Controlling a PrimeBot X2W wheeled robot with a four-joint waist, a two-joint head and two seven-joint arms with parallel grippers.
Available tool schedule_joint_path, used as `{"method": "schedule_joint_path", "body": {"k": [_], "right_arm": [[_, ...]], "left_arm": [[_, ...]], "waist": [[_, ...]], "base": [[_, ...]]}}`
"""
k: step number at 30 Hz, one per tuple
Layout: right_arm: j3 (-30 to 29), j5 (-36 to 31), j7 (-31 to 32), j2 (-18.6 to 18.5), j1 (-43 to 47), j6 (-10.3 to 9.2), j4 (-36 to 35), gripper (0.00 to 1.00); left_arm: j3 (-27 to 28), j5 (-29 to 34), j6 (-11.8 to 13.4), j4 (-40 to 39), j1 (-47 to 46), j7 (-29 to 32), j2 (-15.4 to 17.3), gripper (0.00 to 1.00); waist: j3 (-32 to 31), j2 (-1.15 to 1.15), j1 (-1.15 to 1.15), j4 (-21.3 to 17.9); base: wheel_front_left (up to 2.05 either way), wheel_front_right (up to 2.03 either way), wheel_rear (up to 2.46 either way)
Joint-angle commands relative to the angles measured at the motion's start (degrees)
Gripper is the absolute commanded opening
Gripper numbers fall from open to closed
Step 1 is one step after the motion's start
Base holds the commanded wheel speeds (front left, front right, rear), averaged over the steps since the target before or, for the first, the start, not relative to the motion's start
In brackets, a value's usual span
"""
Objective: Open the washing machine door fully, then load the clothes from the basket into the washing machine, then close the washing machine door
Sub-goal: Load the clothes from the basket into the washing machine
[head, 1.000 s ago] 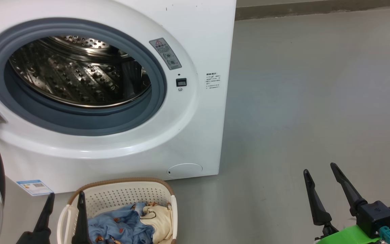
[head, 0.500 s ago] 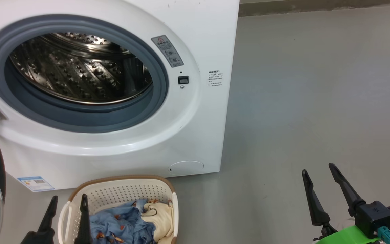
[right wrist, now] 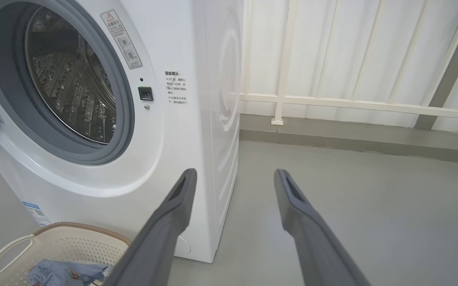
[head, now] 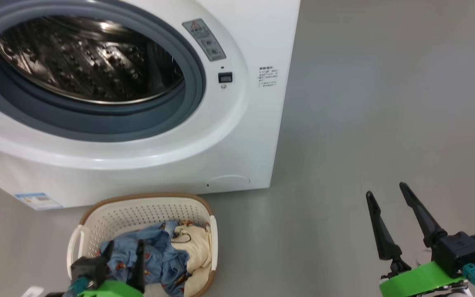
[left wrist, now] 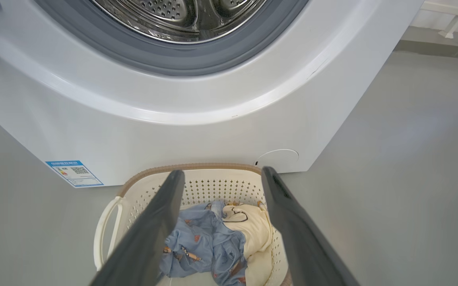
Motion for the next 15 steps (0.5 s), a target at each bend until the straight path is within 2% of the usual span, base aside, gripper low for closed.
{"method": "schedule_joint_path", "body": {"k": [1, 9, 15], "right_arm": [[1.6, 0.2, -0.7, -0.9, -2.3, 0.09, -2.0, 1.0], [2.0, 0.7, -0.7, -2.3, -6.9, 0.09, -3.8, 1.0], [3.3, 0.9, -0.7, -2.8, -11.3, 0.09, -5.1, 1.0]], "left_arm": [[0.7, -1.1, -1.3, 3.4, -4.5, -0.6, 0.1, 1.0], [-3.7, -4.3, -4.5, 25.0, -18.9, -2.4, -1.5, 1.0], [-7.9, -9.6, -5.7, 35.3, -28.4, -2.0, -1.7, 1.0]], "waist": [[3.6, 0.0, 0.0, 0.3], [12.8, 0.0, 0.0, -0.1], [20.7, 0.0, 0.0, -1.0]], "base": [[0.0, 0.0, 0.0], [0.0, 0.0, 0.0], [0.0, 0.0, 0.0]]}}
